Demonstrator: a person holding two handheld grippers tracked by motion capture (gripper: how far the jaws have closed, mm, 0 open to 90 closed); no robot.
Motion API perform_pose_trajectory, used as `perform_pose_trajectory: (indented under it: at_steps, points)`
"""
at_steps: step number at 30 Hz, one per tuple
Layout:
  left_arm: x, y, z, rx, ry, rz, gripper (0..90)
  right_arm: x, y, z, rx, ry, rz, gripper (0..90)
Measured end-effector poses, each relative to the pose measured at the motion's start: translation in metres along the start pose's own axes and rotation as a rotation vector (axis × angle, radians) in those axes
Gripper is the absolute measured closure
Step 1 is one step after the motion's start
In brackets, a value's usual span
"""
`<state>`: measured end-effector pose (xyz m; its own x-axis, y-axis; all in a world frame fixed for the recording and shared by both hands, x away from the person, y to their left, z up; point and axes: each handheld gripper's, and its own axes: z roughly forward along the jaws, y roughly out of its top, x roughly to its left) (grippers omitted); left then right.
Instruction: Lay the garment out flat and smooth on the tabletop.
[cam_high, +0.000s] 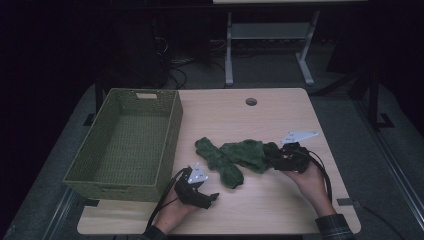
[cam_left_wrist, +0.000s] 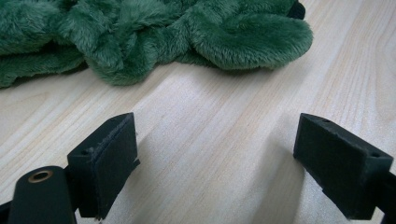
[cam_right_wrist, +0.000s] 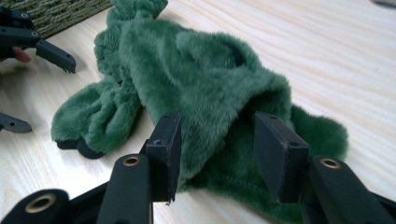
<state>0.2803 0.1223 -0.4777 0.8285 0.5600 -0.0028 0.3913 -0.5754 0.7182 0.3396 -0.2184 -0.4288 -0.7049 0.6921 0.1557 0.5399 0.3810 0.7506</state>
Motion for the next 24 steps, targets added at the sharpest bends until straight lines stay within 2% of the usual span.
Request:
perform_pose_trajectory:
  at_steps: [4,9,13,16,18,22,24]
  points:
    - [0.000,0.000,0.000,0.000,0.000,0.000,12.8,-0.001,-0.004,0.006,0.016,0.020,0.025,48.8]
    - [0.000,0.000,0.000,0.000,0.000,0.000,12.8,-0.001,-0.005,0.014,0.024,0.030,0.027,43.5]
    - [0.000,0.000,0.000,0.000,0.000,0.000,12.8,-0.001,-0.005,0.020,0.037,0.042,0.044,43.8]
    - [0.000,0.001,0.000,0.003,0.002,-0.001,13.0,-0.002,-0.005,0.022,0.043,0.072,0.045,61.6]
    - [0.000,0.003,0.000,0.017,0.007,-0.006,13.2,-0.002,-0.005,0.021,0.044,0.078,0.036,70.1]
    - [0.001,0.007,-0.002,0.037,0.002,-0.031,14.9,-0.002,-0.003,0.020,0.030,0.072,0.005,82.4]
    - [0.002,0.011,-0.004,0.034,0.000,-0.033,17.0,-0.002,-0.002,0.017,0.030,0.070,0.010,84.2]
